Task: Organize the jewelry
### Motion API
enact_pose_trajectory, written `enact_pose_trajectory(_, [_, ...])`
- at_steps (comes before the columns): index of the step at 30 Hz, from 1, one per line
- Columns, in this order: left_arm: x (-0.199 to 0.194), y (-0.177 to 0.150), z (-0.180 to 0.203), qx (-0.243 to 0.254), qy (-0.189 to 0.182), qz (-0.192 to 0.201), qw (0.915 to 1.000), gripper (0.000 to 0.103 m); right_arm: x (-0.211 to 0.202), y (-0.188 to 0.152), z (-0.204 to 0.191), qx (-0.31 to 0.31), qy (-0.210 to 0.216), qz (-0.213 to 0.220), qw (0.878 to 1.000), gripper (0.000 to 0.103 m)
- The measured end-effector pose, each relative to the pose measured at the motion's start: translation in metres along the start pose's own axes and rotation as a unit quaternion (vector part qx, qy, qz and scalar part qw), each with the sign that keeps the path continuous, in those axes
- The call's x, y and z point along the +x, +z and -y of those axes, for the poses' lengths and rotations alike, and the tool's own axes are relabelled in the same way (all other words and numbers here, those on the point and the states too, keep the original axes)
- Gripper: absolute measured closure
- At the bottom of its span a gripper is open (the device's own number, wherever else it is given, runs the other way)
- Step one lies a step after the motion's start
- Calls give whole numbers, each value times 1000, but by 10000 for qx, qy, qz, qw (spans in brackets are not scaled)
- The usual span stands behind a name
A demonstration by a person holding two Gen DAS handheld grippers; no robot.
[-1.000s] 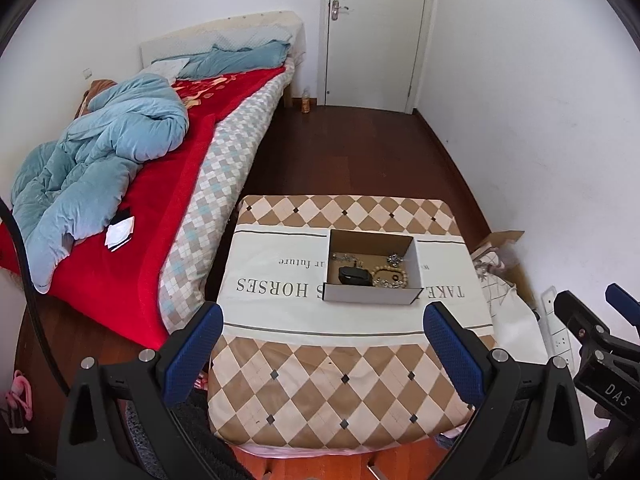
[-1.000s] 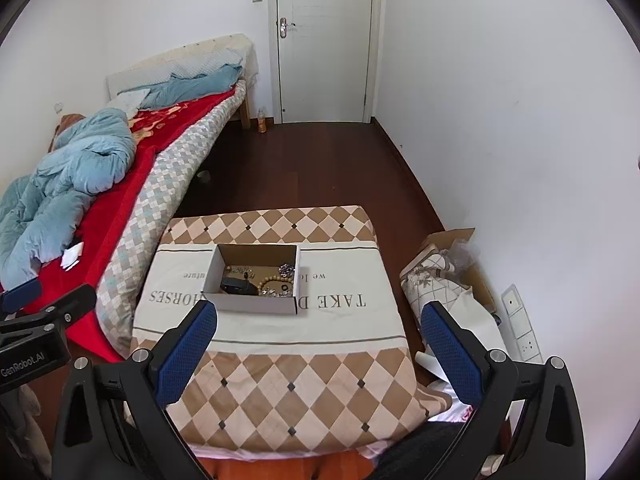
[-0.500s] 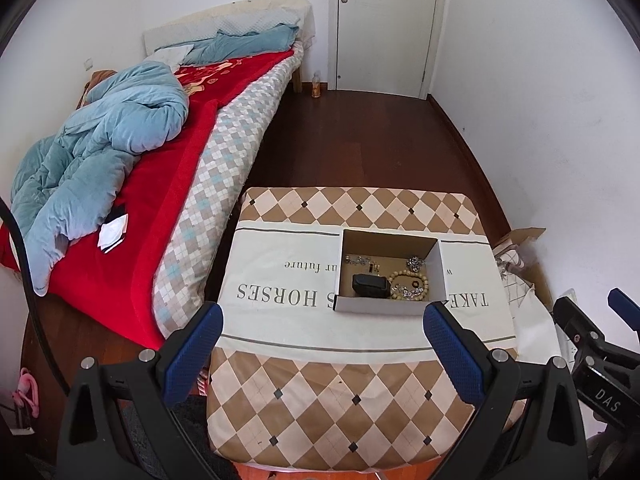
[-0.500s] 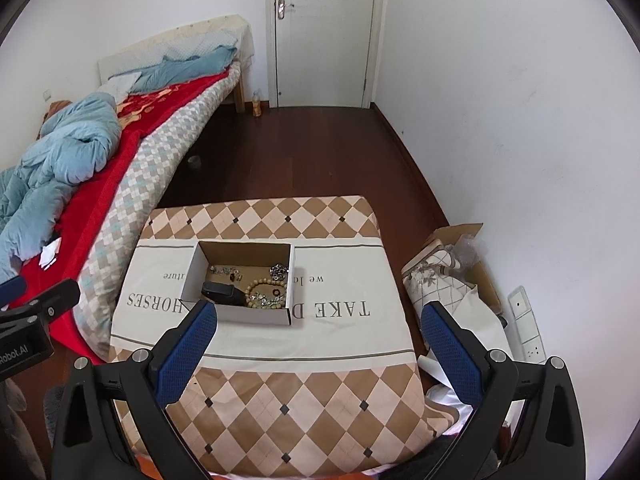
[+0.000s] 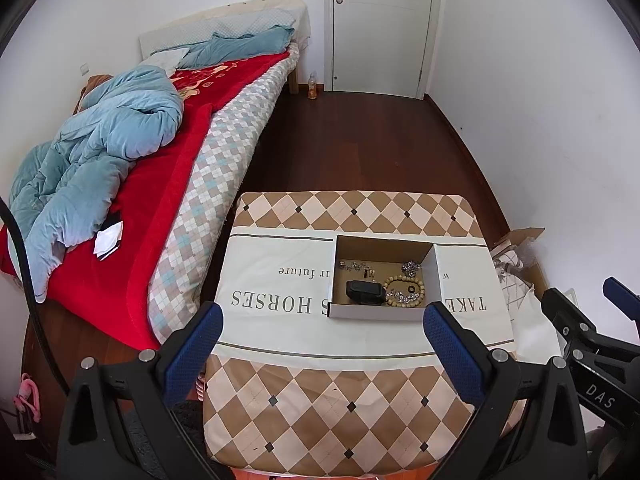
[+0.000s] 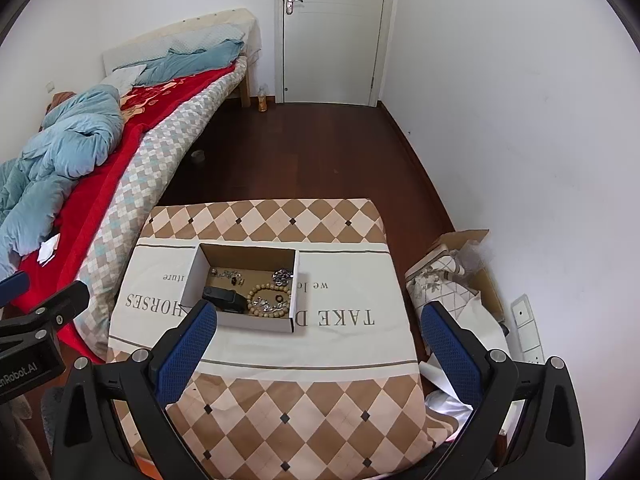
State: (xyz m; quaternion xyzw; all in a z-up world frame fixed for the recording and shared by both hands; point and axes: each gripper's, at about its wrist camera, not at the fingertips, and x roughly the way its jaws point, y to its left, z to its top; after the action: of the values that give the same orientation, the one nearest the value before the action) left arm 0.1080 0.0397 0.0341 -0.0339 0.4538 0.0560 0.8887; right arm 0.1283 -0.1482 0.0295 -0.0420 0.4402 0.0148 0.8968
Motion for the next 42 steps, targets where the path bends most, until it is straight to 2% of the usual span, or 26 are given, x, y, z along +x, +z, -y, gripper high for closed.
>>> enact_pose_trajectory(42, [-5,-5,-10,-19,112,2,9999,1,-4,3,-6,-156,178,-41,9997,0])
